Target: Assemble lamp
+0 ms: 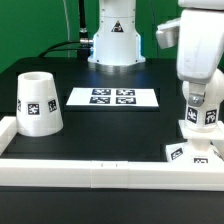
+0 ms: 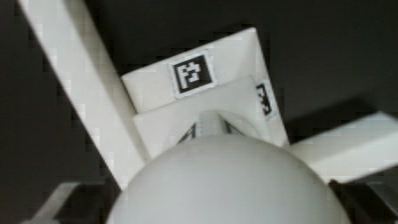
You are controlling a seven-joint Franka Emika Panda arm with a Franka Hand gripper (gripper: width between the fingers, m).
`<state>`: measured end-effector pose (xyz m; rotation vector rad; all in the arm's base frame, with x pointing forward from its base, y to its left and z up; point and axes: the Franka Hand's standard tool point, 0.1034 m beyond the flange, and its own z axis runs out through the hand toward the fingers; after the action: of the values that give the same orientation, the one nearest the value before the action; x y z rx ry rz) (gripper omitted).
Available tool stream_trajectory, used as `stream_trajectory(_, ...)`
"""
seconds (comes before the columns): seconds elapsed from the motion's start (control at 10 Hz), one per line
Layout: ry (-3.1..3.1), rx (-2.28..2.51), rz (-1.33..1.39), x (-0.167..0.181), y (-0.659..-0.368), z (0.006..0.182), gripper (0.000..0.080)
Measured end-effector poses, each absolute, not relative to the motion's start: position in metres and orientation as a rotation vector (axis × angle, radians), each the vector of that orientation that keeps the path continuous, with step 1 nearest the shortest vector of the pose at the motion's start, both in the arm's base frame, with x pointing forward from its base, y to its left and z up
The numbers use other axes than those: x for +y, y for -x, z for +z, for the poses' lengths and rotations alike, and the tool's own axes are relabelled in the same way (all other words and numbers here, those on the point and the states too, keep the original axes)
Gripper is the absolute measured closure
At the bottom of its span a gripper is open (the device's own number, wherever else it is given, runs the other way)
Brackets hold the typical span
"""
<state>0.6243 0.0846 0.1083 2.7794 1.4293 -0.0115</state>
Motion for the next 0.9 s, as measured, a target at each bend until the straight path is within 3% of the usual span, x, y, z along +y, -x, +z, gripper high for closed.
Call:
stream_trajectory(0.5, -2.981, 0.94, -0.005, 0.0862, -0.6243, 0.1085, 0.0223)
stream_trajectory(0.9, -3.15, 0.244, 0.007, 0.0895, -0.6243, 0.1081, 0.0223)
